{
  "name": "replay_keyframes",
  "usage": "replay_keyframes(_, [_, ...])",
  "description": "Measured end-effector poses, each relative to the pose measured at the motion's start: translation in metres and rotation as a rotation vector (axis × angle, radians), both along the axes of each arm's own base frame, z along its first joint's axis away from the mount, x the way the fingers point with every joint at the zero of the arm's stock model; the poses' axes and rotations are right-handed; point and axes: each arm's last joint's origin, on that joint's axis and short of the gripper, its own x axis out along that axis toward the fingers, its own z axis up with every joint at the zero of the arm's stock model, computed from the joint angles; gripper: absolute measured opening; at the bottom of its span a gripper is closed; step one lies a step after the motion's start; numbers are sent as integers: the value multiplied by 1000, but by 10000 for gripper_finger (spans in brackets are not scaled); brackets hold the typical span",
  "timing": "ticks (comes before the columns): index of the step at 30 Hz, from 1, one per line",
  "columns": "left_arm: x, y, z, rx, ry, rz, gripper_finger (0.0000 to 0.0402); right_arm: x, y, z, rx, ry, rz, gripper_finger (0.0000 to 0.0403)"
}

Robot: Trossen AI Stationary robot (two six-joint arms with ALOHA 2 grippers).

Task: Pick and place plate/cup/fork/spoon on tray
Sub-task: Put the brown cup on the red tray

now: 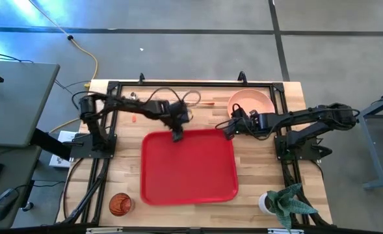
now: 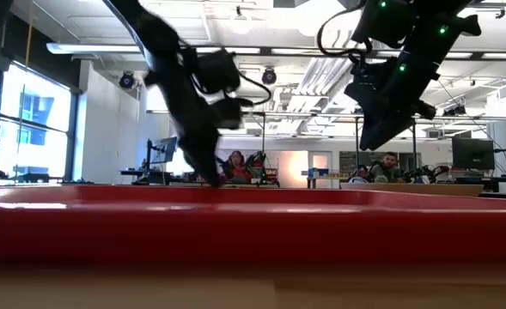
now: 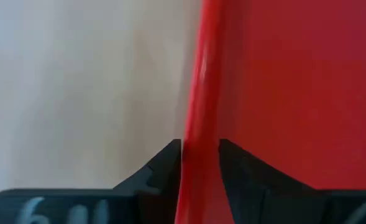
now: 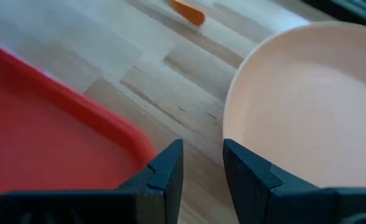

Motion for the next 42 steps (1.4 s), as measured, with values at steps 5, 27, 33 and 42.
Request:
replay_keyframes(5, [-25,-48,48,148,63,6,65,0,-5,1,-101,53,30,106])
replay_keyframes(27, [-167,-215,129,-216,187,-172,74,9,9,0,-15,-72,132,106])
replay_keyframes(33, [-178,-243,117,-149,185,-111,119,10,8,3,-122,-94,60,106])
replay_keyframes(42, [-190,-276,99,-157,281,-123,175,18,6,15,-82,-141,95,106])
